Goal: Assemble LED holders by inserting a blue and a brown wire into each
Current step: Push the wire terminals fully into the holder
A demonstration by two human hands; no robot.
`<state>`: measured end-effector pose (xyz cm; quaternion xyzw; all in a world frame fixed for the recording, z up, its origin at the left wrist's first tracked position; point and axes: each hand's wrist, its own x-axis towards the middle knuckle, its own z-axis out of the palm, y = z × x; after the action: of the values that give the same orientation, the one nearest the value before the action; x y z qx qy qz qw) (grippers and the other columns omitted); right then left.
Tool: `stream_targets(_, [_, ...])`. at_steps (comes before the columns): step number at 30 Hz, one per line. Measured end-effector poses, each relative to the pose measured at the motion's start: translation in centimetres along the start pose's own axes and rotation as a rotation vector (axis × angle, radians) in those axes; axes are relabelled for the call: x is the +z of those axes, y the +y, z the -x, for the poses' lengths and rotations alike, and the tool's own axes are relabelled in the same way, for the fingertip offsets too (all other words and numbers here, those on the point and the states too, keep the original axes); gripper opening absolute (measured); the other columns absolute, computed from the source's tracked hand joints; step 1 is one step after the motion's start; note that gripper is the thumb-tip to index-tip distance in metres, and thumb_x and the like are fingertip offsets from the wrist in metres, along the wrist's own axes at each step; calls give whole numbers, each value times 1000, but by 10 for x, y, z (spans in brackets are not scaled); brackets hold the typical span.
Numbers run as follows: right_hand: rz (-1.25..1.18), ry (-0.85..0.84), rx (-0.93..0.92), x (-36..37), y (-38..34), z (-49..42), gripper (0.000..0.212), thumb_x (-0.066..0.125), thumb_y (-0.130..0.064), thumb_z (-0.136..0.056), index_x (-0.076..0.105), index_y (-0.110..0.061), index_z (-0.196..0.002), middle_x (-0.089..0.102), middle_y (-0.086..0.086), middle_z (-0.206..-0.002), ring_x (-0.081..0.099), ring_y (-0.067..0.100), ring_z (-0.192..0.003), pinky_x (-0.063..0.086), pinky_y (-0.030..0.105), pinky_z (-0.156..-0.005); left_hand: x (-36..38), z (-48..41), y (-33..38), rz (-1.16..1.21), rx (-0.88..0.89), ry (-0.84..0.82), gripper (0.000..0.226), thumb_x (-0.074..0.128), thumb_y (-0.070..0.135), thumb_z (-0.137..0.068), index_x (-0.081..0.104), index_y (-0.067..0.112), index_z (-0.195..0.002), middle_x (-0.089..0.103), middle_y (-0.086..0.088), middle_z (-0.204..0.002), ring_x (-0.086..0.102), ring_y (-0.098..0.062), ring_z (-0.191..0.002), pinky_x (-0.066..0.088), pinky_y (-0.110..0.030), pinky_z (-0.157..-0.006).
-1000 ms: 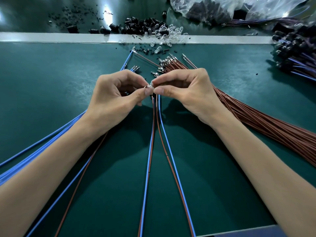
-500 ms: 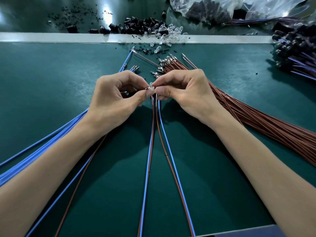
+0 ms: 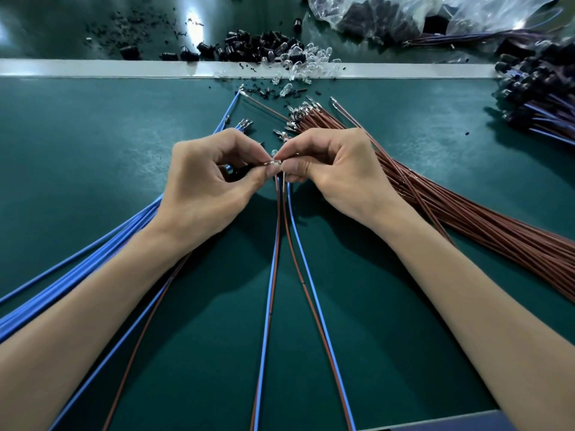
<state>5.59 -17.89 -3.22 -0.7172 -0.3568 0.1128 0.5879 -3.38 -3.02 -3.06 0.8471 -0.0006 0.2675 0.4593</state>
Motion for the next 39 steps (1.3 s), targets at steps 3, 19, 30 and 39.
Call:
stream_targets(3, [7, -7, 23, -1, 1, 0, 16, 70, 0, -82, 69, -15, -84, 69, 0, -75, 65, 3, -64, 51, 15, -64, 0, 0, -1, -42, 52, 7, 15, 76, 11, -79, 64, 19, -81, 63, 16, -76, 57, 6, -64, 45, -10, -62])
stream_targets(19, [315, 132, -359, 3, -1, 3, 6, 71, 3, -80, 72, 1, -85, 68, 1, -79, 64, 7, -71, 50, 12, -69, -1, -2, 3, 280, -160, -16, 15, 75, 12, -76, 61, 18, -74, 64, 18, -60, 56, 1, -50, 44, -10, -53])
stream_targets(30, [146, 114, -274, 2, 1, 0, 20, 73, -2, -78, 72, -2, -98, 67, 7, -94, 66, 19, -90, 54, 32, -84, -2, -5, 5, 349, -194, 34, 13, 74, 16, -74, 61, 15, -75, 65, 16, -60, 54, -1, -48, 45, -13, -54])
stream_targets(39, [122, 144, -296, 0, 4, -1, 16, 75, 2, -75, 74, 0, -90, 67, 6, -84, 66, 17, -78, 55, 29, -75, -1, -4, 4, 343, -200, 31, 15, 75, 10, -74, 61, 15, -74, 66, 15, -61, 55, 0, -48, 45, -13, -54])
